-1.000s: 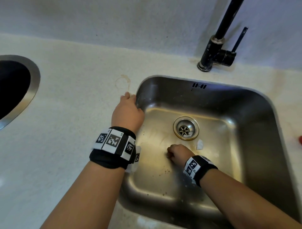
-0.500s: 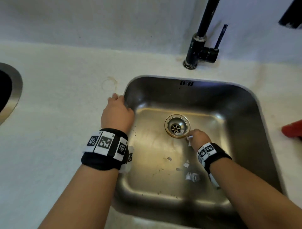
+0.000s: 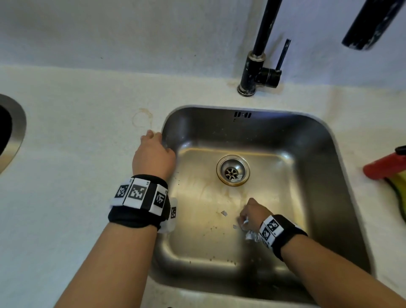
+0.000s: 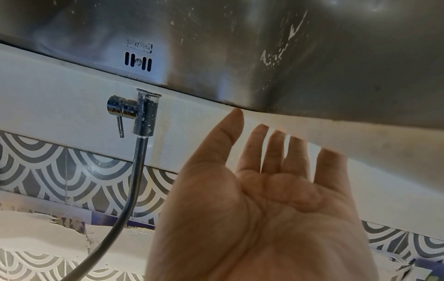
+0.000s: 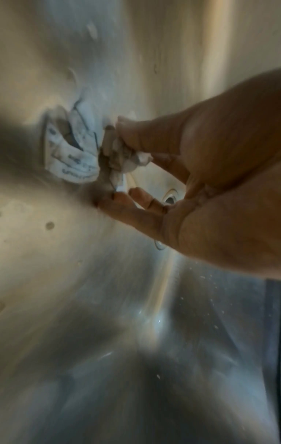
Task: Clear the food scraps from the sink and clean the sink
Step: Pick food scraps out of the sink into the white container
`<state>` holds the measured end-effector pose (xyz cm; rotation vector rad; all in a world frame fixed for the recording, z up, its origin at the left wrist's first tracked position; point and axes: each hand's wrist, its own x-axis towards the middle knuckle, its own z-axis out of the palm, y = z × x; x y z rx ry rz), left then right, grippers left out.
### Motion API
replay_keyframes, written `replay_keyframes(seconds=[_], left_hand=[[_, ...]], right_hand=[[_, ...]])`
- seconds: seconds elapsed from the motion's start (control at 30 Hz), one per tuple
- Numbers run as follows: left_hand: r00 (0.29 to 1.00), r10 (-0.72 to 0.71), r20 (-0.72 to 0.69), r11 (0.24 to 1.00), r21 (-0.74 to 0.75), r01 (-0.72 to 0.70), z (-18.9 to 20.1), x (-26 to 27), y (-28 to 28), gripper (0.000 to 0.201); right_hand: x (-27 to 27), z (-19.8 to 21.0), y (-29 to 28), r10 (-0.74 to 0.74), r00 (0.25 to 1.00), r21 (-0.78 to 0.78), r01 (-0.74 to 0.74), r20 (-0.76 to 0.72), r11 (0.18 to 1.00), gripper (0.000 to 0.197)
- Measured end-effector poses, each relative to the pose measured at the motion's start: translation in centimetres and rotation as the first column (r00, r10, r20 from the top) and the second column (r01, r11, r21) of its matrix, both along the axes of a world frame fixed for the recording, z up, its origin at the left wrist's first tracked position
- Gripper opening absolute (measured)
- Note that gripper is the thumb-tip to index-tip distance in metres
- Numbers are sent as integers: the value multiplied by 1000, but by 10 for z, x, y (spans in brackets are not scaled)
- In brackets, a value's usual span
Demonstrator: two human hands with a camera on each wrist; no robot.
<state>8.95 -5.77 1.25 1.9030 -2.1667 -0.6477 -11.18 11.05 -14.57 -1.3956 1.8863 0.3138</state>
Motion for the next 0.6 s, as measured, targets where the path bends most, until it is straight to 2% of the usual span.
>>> replay_keyframes(seconds=[0.13, 0.23, 0.33, 0.43, 0.53, 0.6], left_hand=[[1000, 5, 3, 1000, 4, -5, 1, 0, 0, 45], [1000, 5, 4, 1000, 5, -5, 2, -1, 0, 44], [1000, 5, -2, 1000, 8, -5, 3, -1, -1, 43], [1000, 0, -10, 1000, 1, 0, 3, 0, -1, 41], [1000, -4, -14, 1000, -9, 4, 2, 1, -1, 40], [1000, -5, -11, 1000, -14, 5, 1, 1, -1, 40]], right_hand=[[9, 1, 11, 93, 995, 23, -93, -35, 995, 11], [12, 4, 16, 206, 977, 103, -200, -49, 974, 21], [13, 9, 14, 260, 963, 149, -249, -66, 957, 17], [10, 11, 10, 246, 966, 167, -232, -72, 958, 29], [4, 17, 3, 245, 969, 193, -234, -35, 953, 20], [3, 19, 1, 196, 981, 138, -193, -2, 971, 16]])
